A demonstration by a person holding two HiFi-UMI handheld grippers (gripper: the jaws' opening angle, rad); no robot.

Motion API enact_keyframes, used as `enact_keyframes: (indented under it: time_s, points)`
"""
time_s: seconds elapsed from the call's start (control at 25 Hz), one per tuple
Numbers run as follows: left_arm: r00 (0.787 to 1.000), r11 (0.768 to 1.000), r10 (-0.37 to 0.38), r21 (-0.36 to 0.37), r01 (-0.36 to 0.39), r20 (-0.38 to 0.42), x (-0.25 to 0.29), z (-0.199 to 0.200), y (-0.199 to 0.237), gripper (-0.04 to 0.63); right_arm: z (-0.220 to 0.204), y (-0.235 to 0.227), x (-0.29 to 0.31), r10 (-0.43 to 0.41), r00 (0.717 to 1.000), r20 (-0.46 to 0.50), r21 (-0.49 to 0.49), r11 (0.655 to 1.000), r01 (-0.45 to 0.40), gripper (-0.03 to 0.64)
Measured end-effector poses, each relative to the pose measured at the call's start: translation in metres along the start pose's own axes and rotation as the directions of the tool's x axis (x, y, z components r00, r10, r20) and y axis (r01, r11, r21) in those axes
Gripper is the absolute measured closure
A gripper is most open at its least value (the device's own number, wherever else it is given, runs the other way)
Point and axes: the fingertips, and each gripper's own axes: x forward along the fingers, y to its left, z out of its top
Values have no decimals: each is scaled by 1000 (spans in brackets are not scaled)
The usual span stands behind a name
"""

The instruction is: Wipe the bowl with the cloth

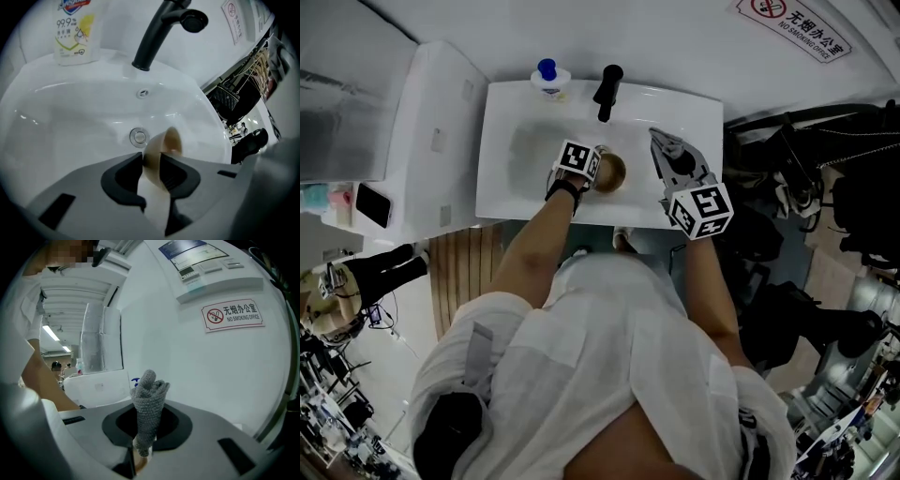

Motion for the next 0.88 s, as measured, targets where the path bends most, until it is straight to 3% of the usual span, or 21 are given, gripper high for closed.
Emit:
enact_keyframes:
  time_s: [0.08,0.24,0.52,0.68,0.88]
  points:
    - [1000,1000,-27,-8,27,1,6,-2,-3,447,-2,-4,-2,-10,1000,-2,7,1000,10,566]
    - [998,998,-52,-23,53,34,5,-1,-5,378,-5,-7,-3,-13,1000,-4,19,1000,14,565]
    - [981,999,-45,-5,47,188,-33,20,1,365,0,-7,0,-28,999,15,12,1000,28,565]
    - [934,996,-72,-23,86,349,-79,40,4,376,7,-7,-7,-38,999,30,-23,999,39,565]
    - [827,991,-101,-19,134,553,-153,58,9,460,18,-3,-25,-63,997,54,-101,992,68,565]
